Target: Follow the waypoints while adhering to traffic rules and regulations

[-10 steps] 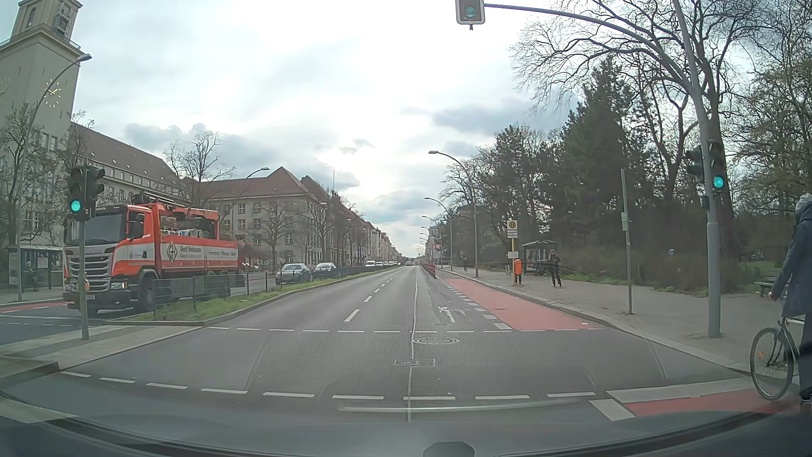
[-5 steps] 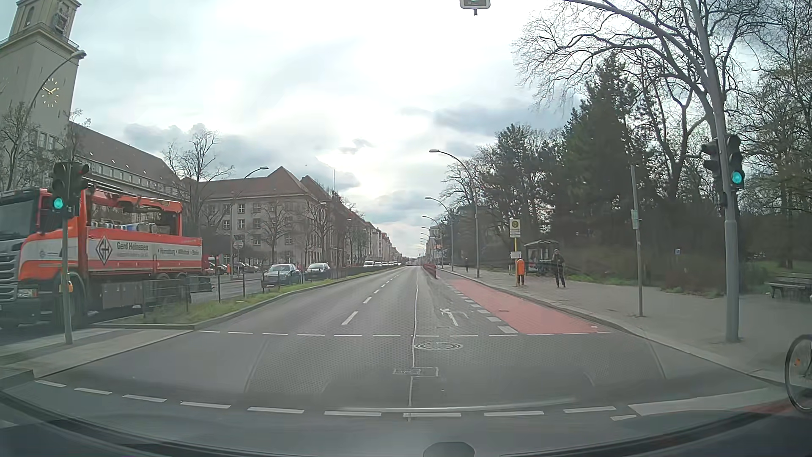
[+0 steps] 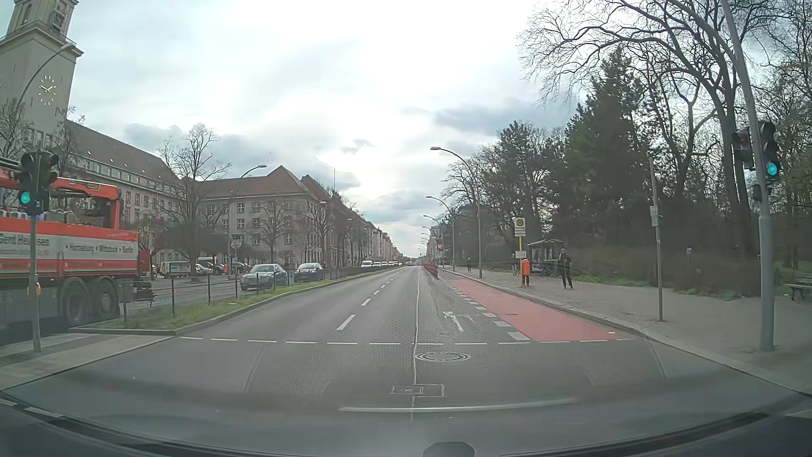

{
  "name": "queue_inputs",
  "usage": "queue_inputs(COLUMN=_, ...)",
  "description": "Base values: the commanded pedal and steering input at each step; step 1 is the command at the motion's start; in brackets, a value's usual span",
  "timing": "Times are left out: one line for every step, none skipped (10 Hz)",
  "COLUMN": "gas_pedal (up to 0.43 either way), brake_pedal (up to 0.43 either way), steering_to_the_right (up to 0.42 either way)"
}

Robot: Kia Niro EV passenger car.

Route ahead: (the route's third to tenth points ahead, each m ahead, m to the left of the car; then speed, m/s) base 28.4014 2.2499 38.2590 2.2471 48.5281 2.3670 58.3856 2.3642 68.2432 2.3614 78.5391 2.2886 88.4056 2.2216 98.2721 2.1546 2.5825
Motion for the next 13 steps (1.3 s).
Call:
queue_inputs(gas_pedal=0.28, brake_pedal=0.0, steering_to_the_right=-0.005)
queue_inputs(gas_pedal=0.28, brake_pedal=0.0, steering_to_the_right=-0.005)
queue_inputs(gas_pedal=0.28, brake_pedal=0.0, steering_to_the_right=-0.004)
queue_inputs(gas_pedal=0.28, brake_pedal=0.0, steering_to_the_right=-0.004)
queue_inputs(gas_pedal=0.28, brake_pedal=0.0, steering_to_the_right=-0.004)
queue_inputs(gas_pedal=0.28, brake_pedal=0.0, steering_to_the_right=-0.004)
queue_inputs(gas_pedal=0.28, brake_pedal=0.0, steering_to_the_right=-0.004)
queue_inputs(gas_pedal=0.28, brake_pedal=0.0, steering_to_the_right=-0.004)
queue_inputs(gas_pedal=0.28, brake_pedal=0.0, steering_to_the_right=-0.004)
queue_inputs(gas_pedal=0.28, brake_pedal=0.0, steering_to_the_right=-0.003)
queue_inputs(gas_pedal=0.28, brake_pedal=0.0, steering_to_the_right=-0.001)
queue_inputs(gas_pedal=0.28, brake_pedal=0.0, steering_to_the_right=-0.001)
queue_inputs(gas_pedal=0.268, brake_pedal=0.0, steering_to_the_right=-0.001)
